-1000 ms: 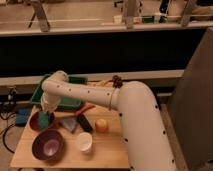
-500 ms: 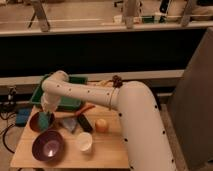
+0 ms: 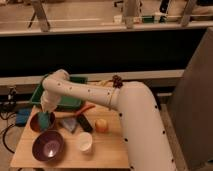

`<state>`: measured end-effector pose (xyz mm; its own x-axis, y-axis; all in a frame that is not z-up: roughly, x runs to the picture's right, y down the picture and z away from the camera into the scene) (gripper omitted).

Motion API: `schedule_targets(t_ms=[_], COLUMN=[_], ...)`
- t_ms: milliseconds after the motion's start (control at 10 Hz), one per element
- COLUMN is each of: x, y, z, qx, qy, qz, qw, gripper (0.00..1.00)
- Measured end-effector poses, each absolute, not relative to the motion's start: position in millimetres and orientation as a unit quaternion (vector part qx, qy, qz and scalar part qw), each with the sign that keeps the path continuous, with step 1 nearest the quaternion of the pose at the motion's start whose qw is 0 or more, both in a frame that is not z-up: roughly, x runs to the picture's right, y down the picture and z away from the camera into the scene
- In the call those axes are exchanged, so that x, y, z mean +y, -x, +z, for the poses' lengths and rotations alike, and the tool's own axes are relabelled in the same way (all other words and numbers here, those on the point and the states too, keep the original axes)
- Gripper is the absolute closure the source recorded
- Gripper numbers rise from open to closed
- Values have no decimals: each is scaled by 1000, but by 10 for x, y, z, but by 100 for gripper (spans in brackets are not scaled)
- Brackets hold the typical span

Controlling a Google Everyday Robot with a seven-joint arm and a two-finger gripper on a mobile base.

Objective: Wipe red bowl with sponge

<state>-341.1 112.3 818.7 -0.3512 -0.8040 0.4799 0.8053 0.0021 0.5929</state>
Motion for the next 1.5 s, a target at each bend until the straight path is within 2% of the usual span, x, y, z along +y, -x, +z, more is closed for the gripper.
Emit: schedule_targets(t_ms=[600,1200,1500], x=[1007,1193,1203], y=[3691,3840,3689], z=[8045,7751,7660], qx=[-442,-474,-470], qy=[-40,-58,-62], qz=[-705,-707,-711], qw=[553,521,520], gripper=[100,100,100])
